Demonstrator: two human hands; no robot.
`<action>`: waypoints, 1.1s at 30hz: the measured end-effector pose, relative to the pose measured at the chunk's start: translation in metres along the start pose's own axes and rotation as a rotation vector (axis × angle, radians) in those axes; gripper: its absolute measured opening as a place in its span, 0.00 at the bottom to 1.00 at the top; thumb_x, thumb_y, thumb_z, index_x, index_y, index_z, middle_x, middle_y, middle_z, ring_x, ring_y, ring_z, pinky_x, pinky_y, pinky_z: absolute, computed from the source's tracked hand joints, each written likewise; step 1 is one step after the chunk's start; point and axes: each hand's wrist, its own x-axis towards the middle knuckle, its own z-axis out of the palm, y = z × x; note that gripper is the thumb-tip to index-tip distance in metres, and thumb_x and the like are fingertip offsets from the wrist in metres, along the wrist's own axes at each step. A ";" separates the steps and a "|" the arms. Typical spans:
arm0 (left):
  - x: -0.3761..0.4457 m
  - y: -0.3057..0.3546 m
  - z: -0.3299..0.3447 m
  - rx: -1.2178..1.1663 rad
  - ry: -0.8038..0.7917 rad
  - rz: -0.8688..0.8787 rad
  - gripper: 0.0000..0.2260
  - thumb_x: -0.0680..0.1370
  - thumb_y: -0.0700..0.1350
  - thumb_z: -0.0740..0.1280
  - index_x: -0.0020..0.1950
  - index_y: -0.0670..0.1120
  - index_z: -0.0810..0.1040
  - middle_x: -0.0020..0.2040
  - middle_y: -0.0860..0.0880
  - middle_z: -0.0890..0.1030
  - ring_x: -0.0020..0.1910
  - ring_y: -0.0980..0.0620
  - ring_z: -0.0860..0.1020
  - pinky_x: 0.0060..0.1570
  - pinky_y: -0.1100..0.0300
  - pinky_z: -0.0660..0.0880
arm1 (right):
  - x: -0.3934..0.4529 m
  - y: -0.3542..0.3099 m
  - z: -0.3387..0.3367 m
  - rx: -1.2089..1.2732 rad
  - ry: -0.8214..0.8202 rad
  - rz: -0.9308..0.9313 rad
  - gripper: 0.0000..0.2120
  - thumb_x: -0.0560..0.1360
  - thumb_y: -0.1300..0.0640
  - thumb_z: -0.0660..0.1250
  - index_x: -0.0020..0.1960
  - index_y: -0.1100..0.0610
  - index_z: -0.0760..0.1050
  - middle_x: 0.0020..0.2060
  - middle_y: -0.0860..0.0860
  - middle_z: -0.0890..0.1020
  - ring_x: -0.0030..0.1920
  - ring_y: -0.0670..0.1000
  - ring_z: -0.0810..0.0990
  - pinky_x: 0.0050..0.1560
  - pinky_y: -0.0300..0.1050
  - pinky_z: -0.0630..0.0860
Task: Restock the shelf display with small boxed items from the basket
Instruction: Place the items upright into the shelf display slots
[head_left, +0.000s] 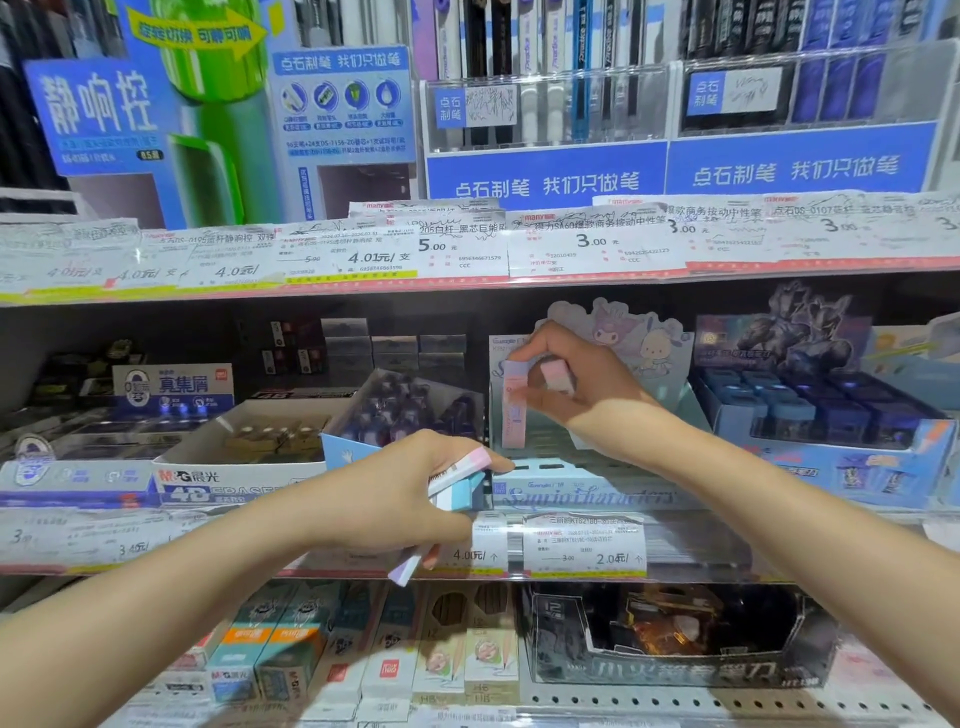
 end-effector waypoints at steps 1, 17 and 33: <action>0.000 0.000 -0.001 -0.006 -0.008 0.001 0.24 0.73 0.35 0.64 0.63 0.57 0.71 0.27 0.52 0.80 0.25 0.55 0.79 0.28 0.68 0.73 | 0.000 0.001 0.001 -0.008 -0.003 -0.004 0.12 0.72 0.54 0.68 0.45 0.40 0.68 0.48 0.47 0.78 0.51 0.55 0.78 0.53 0.46 0.72; -0.002 0.002 -0.002 -0.043 -0.055 0.006 0.23 0.74 0.37 0.64 0.61 0.62 0.70 0.27 0.56 0.80 0.25 0.57 0.78 0.28 0.68 0.73 | 0.002 0.010 -0.007 -0.093 -0.081 -0.053 0.08 0.72 0.59 0.69 0.51 0.53 0.79 0.41 0.35 0.73 0.44 0.34 0.72 0.43 0.18 0.64; 0.001 0.002 0.004 -0.073 0.133 0.027 0.14 0.75 0.38 0.67 0.58 0.51 0.75 0.31 0.46 0.81 0.27 0.51 0.78 0.29 0.65 0.74 | -0.005 -0.002 -0.006 0.059 0.025 0.079 0.05 0.73 0.51 0.66 0.39 0.49 0.73 0.38 0.42 0.77 0.39 0.38 0.73 0.40 0.30 0.68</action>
